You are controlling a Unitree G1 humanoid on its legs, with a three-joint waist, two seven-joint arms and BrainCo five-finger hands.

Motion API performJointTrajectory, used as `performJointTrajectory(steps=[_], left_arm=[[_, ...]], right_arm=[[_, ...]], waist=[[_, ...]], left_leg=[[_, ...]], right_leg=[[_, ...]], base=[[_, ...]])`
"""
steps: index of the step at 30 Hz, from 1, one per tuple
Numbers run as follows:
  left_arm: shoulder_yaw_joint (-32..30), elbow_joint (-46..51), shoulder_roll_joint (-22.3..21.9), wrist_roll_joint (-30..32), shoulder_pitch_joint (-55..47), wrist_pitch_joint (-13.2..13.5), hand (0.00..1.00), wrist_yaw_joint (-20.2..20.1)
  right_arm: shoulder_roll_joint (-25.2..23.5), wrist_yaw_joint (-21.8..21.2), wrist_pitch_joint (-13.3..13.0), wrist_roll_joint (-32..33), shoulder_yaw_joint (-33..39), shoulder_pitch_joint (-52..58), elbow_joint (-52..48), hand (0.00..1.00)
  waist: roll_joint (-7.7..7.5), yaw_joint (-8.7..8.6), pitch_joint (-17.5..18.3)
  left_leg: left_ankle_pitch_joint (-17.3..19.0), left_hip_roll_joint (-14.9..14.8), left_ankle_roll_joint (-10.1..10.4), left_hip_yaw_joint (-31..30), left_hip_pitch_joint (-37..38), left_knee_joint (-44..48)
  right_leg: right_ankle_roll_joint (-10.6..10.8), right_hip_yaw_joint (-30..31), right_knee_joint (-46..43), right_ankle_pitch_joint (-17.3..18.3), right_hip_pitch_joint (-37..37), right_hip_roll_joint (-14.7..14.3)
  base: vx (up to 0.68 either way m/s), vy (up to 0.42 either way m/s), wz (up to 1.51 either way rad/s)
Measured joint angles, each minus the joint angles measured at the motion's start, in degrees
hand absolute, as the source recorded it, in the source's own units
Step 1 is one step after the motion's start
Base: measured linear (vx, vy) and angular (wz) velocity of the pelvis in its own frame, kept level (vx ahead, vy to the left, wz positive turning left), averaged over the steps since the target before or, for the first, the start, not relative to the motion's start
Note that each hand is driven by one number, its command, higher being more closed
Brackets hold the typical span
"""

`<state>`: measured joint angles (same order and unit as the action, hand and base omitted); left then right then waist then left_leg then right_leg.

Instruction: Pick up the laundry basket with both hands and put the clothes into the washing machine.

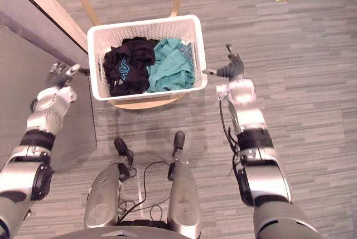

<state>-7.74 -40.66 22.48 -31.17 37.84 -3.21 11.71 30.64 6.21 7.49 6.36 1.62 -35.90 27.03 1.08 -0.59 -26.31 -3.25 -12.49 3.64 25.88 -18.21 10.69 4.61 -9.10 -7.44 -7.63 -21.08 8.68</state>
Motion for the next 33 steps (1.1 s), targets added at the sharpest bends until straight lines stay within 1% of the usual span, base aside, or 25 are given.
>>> performJointTrajectory(steps=[1,4,5,6,7,8,10,11,12,14,15,18,20,22,23,24,26,28,29,30,31,32,33], left_arm=[[-0.8,0.5,0.1,0.0,-1.4,0.1,0.0,-0.1],[-3.3,2.0,-0.5,0.9,-10.7,0.7,0.0,-2.1],[-3.9,1.9,-1.8,1.8,-15.0,0.7,0.0,-2.3],[-4.1,1.9,-2.6,2.2,-17.2,0.7,0.0,-2.4],[-4.9,1.8,-4.5,3.0,-21.1,0.6,0.0,-2.8],[-5.4,1.8,-5.6,3.6,-22.8,0.5,0.0,-3.4],[-6.3,1.6,-9.6,4.5,-29.4,0.4,0.0,-4.8],[-6.5,1.4,-10.4,4.5,-30.9,0.4,0.0,-5.0],[-8.0,-0.1,-12.7,4.6,-34.3,0.3,0.0,-5.8],[-9.1,-3.0,-14.7,5.6,-37.1,0.1,0.0,-6.4],[-10.1,-5.3,-16.5,5.8,-38.9,-0.2,0.0,-6.9],[-12.2,-12.8,-20.9,10.6,-41.9,-1.3,0.0,-7.2],[-13.9,-17.6,-22.8,12.2,-43.5,-2.2,0.0,-7.2],[-18.2,-19.4,-23.2,12.5,-43.6,-2.6,0.0,-7.1],[-19.9,-20.8,-23.2,13.4,-44.0,-3.2,0.0,-7.1],[-21.5,-21.7,-23.2,13.6,-44.4,-3.6,0.0,-7.1],[-23.7,-22.5,-23.3,15.2,-45.2,-4.3,0.0,-7.1],[-24.8,-22.4,-23.5,16.6,-45.6,-4.6,0.0,-7.1],[-25.1,-21.7,-24.0,17.4,-45.5,-4.6,0.0,-7.1],[-25.1,-21.0,-24.1,17.8,-45.5,-4.5,0.0,-7.1],[-24.3,-20.0,-24.8,17.8,-45.4,-4.4,0.0,-7.1],[-24.0,-19.6,-24.4,17.8,-44.7,-4.2,0.0,-7.1],[-24.0,-20.6,-23.3,17.8,-42.1,-4.3,0.0,-7.0]], right_arm=[[0.0,0.0,0.0,0.0,1.3,1.6,-0.2,0.0],[-0.7,-0.3,-0.1,-0.1,8.6,11.3,-1.2,0.0],[-1.3,-0.9,-0.1,-0.1,10.6,14.8,-0.5,0.0],[-1.8,-1.0,-0.2,-0.1,11.6,16.4,0.2,0.0],[-3.2,-1.5,-0.3,-0.1,13.6,19.4,2.0,0.0],[-4.0,-2.0,-0.3,-0.1,14.8,20.9,2.8,0.0],[-7.7,-2.4,-0.3,-0.2,18.5,27.4,4.6,0.0],[-8.7,-2.4,-0.3,-0.2,19.3,28.7,5.1,0.0],[-11.3,-2.5,-0.4,-0.2,20.8,31.8,6.3,0.0],[-14.2,-2.4,-0.7,-0.1,21.9,34.2,8.2,0.0],[-16.2,-2.5,-1.0,-0.1,22.2,35.8,10.2,0.0],[-21.3,-3.2,-1.0,-0.1,22.3,38.3,16.0,0.0],[-24.1,-4.0,-0.9,-0.2,22.2,39.9,20.4,0.0],[-25.6,-4.7,-0.7,-0.4,22.1,40.2,24.8,0.0],[-25.8,-5.0,-0.6,-1.2,22.1,40.1,26.4,0.0],[-25.5,-5.1,-0.7,-2.1,21.9,39.8,27.2,0.0],[-25.3,-5.9,-0.7,-2.4,21.8,39.6,29.0,0.0],[-25.2,-6.2,-0.8,-2.4,21.8,39.3,30.3,0.0],[-24.9,-6.2,-0.6,-2.3,21.6,39.3,30.2,0.0],[-24.1,-6.2,-0.4,-2.4,21.6,39.0,30.2,0.0],[-23.7,-6.3,0.0,-2.5,21.7,38.0,30.2,0.0],[-23.6,-6.3,0.2,-3.2,21.5,37.6,30.3,0.0],[-24.1,-6.3,0.3,-5.0,22.7,36.7,30.7,0.0]], waist=[[0.02,0.07,0.0],[-0.05,0.16,0.4],[0.06,0.3,1.8],[0.05,0.36,2.9],[0.04,0.33,4.4],[0.21,0.25,5.2],[0.35,0.08,8.8],[0.36,0.09,9.7],[0.54,0.43,11.4],[0.91,0.65,12.8],[1.3,0.64,14.0],[2.41,0.71,15.5],[2.76,0.78,16.6],[2.57,1.1,17.4],[1.94,1.37,17.7],[2.35,1.48,18.3],[1.84,1.91,18.3],[1.91,2.0,18.7],[2.17,1.93,18.8],[2.82,1.96,19.0],[4.62,1.91,18.9],[3.3,1.36,19.3],[2.02,1.06,17.5]], left_leg=[[0.0,0.0,0.0,-0.2,0.5,-0.2],[-0.5,0.5,0.6,-1.1,4.1,-2.2],[-0.9,0.9,0.9,-1.2,5.4,-3.6],[-1.0,1.2,0.9,-1.3,5.8,-4.3],[-1.3,1.6,1.1,-1.9,7.4,-5.5],[-1.5,1.8,1.2,-2.5,8.0,-6.1],[-1.9,2.5,1.5,-3.9,10.5,-8.2],[-2.0,2.7,1.5,-4.0,11.2,-8.8],[-2.3,3.2,1.5,-4.0,13.4,-10.3],[-2.3,3.7,1.5,-4.1,15.5,-11.3],[-2.3,4.0,1.5,-4.1,16.7,-12.1],[-1.9,4.7,1.8,-4.5,19.7,-13.2],[-1.8,5.1,1.9,-5.0,21.2,-13.9],[-1.5,5.1,1.7,-5.4,22.1,-13.8],[-1.3,5.1,1.7,-5.4,22.7,-13.7],[-1.0,5.0,1.6,-5.4,22.9,-13.4],[0.0,4.8,1.8,-5.8,22.7,-11.6],[0.5,4.8,1.7,-8.1,20.7,-9.5],[0.2,5.1,1.4,-10.2,18.7,-8.7],[-0.6,5.1,1.1,-11.9,16.9,-7.7],[-3.0,4.6,1.0,-16.7,13.0,-6.6],[-4.9,5.2,2.9,-18.6,12.2,-9.9],[-1.3,4.4,-1.7,-13.0,10.5,-2.7]], right_leg=[[0.0,-0.2,-0.2,0.3,0.4,0.0],[0.1,-1.2,-1.3,2.1,3.4,0.1],[0.2,-1.4,-1.4,2.6,4.2,0.1],[0.2,-1.5,-1.4,2.9,4.4,0.2],[0.4,-1.9,-0.9,3.2,5.9,0.2],[0.6,-2.5,-0.6,3.3,6.7,0.3],[0.9,-4.1,1.1,3.6,10.2,0.4],[0.9,-4.3,1.7,3.6,11.0,0.4],[1.0,-4.5,3.0,3.6,13.3,0.4],[1.3,-4.6,4.1,3.7,15.4,0.5],[1.5,-4.7,4.8,3.7,16.7,0.6],[2.0,-5.4,6.1,4.2,20.1,0.9],[2.2,-5.8,6.5,4.3,21.9,0.9],[2.2,-6.1,7.4,4.3,23.4,0.8],[2.1,-6.0,7.8,4.3,24.0,0.8],[2.0,-6.0,8.2,4.1,24.8,0.8],[2.0,-6.3,8.6,4.1,26.1,0.7],[2.1,-8.5,8.1,4.2,26.6,0.9],[2.1,-10.7,6.3,5.2,25.9,1.3],[1.7,-12.1,3.0,6.4,24.1,1.9],[-0.5,-13.6,-3.8,10.1,19.1,1.2],[-2.4,-14.0,-3.8,11.0,18.1,0.1],[-2.3,-17.8,-5.6,10.6,17.6,3.4]], base=[[0.04,-0.021,0.12],[0.07,-0.019,0.14],[0.09,-0.016,0.08],[0.11,-0.015,0.09],[0.1,-0.01,0.13],[0.12,-0.007,0.28],[0.11,0.006,0.33],[0.11,0.019,0.17],[0.09,0.023,0.08],[0.06,0.03,0.03],[0.04,0.033,0.04],[0.02,0.024,0.09],[0.0,0.024,0.12],[-0.01,0.011,0.08],[0.0,0.0,0.0],[0.0,0.0,0.0],[-0.04,-0.005,0.11],[-0.03,-0.01,0.52],[-0.02,-0.006,0.84],[-0.08,-0.055,1.28],[-0.13,-0.057,1.23],[-0.12,-0.056,1.74],[-0.12,-0.014,1.48]])
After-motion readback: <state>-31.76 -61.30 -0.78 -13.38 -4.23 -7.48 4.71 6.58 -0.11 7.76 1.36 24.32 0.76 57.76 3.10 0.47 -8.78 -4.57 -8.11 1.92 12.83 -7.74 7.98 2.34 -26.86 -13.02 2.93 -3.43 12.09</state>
